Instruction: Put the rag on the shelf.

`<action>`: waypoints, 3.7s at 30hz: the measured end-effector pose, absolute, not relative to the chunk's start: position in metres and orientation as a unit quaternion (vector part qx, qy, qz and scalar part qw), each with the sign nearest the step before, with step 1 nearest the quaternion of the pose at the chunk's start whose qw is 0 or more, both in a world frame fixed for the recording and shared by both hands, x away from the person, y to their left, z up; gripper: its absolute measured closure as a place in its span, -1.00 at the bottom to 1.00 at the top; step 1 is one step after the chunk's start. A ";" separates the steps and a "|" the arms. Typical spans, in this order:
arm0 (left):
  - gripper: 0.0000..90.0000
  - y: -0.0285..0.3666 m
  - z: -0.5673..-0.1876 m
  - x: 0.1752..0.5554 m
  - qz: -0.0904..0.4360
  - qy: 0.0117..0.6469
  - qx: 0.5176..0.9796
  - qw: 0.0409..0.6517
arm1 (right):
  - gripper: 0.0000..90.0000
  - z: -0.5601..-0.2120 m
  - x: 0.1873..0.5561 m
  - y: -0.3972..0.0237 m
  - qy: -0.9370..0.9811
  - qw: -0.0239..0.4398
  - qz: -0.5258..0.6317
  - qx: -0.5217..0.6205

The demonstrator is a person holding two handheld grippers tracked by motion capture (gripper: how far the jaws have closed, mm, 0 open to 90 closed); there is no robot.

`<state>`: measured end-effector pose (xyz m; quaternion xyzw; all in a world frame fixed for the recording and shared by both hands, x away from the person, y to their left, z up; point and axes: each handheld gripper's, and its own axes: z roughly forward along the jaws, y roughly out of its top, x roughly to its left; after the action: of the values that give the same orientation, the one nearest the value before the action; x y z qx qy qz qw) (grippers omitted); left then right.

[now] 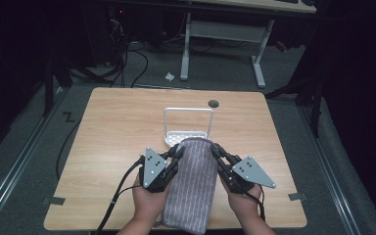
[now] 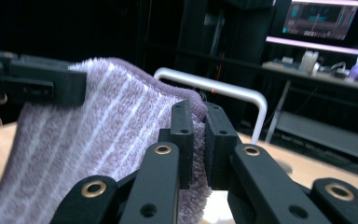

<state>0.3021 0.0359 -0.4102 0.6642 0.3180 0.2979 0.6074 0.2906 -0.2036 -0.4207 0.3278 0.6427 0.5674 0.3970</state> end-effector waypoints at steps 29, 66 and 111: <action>0.79 0.032 -0.361 0.356 0.333 0.290 0.644 0.625 | 0.87 -0.346 0.337 -0.208 0.602 0.415 0.598 0.329; 0.78 0.039 -0.337 0.482 0.340 0.331 0.654 0.589 | 0.87 -0.327 0.475 -0.191 0.613 0.388 0.571 0.385; 0.15 0.043 -0.369 0.535 0.277 0.406 0.688 0.534 | 0.25 -0.364 0.533 -0.199 0.686 0.344 0.467 0.438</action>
<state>0.5348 0.0434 -0.3686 0.6879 0.4062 0.2771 0.5339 0.5330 -0.1986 -0.3638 0.4383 0.6863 0.4673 0.3442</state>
